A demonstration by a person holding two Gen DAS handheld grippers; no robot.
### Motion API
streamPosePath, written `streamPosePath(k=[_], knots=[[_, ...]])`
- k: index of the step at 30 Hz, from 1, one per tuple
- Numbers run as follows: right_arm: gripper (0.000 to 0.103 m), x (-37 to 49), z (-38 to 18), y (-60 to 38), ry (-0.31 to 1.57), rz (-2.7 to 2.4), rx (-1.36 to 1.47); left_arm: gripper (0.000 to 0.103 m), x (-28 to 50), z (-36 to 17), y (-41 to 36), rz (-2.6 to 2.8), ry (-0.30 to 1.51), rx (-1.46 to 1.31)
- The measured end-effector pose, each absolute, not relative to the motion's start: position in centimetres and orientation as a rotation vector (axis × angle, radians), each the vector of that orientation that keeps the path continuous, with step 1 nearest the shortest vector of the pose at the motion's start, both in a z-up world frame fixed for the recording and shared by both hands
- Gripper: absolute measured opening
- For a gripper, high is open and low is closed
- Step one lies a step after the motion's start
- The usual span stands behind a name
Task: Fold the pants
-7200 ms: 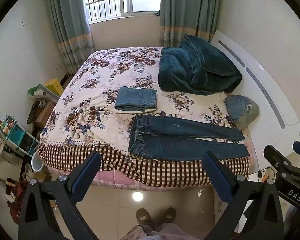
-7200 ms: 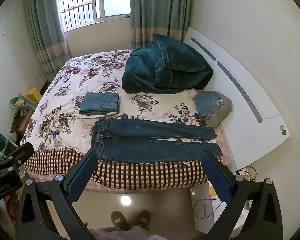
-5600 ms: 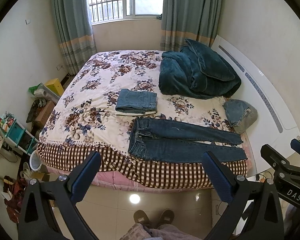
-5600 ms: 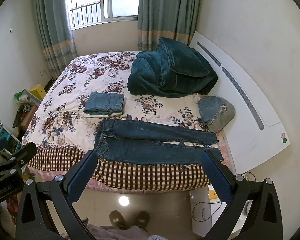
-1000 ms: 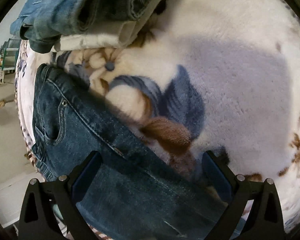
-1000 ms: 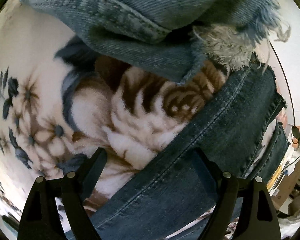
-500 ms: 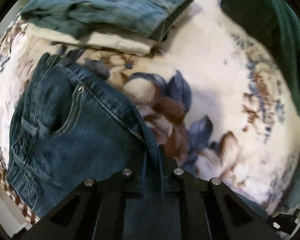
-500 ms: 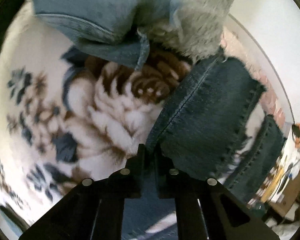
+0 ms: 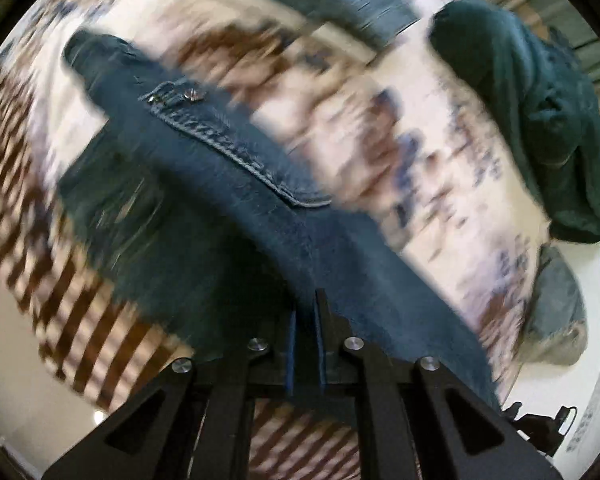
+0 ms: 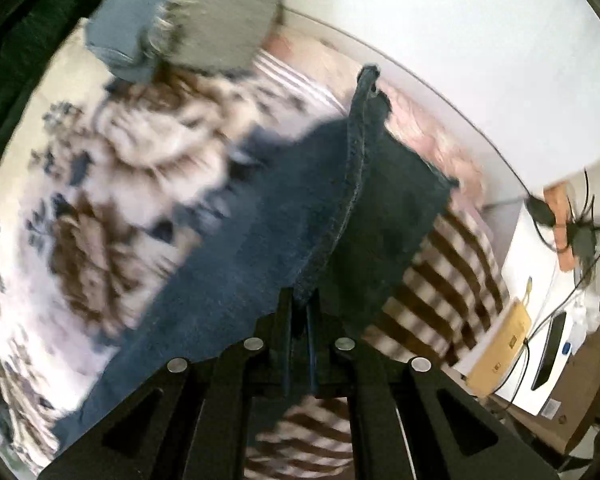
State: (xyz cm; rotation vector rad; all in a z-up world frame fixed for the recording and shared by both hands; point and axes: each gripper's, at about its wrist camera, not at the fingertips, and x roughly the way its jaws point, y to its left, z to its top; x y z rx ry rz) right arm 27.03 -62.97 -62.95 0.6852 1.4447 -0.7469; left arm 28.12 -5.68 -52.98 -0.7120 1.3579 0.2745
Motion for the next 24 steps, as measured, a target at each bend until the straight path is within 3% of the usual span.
streamPosePath(k=[3,5,7,9,11,13,14,20,22,24], knots=[[0.012,25.2,-65.3,-62.7,1.446,-0.684,0.713,0.011,24.7,-56.5,-5.6,0.312,1.441,-0.74],[0.024,24.0,-65.8,-62.8,1.436,-0.634,0.746,0.01,23.0,-58.2,-5.2,0.373,1.499,-0.785],[0.052,22.3,-65.0,-63.3,1.378,-0.598,0.813,0.01,22.0,-58.3,-5.5,0.385,1.501,-0.819],[0.058,21.1,-64.1,-64.0,1.326,-0.596,0.844,0.012,21.6,-57.1,-6.2,0.353,1.454,-0.803],[0.058,19.7,-63.2,-65.6,1.265,-0.618,0.885,0.029,21.8,-55.7,-7.2,0.334,1.421,-0.734],[0.058,18.7,-62.5,-67.6,1.204,-0.652,0.939,0.076,23.1,-54.3,-8.9,0.302,1.38,-0.646],[0.058,18.3,-62.4,-68.7,1.187,-0.673,0.97,0.081,23.8,-53.9,-9.6,0.291,1.371,-0.608],[0.056,16.9,-65.8,-74.1,1.152,-0.768,1.199,0.083,28.3,-54.6,-16.2,0.206,1.402,-0.462],[0.024,17.6,-66.9,-74.6,1.153,-0.734,1.192,0.083,29.4,-55.2,-19.2,0.177,1.412,-0.415],[0.022,18.7,-67.4,-74.4,1.2,-0.709,1.114,0.083,30.3,-55.5,-21.8,0.153,1.423,-0.364]])
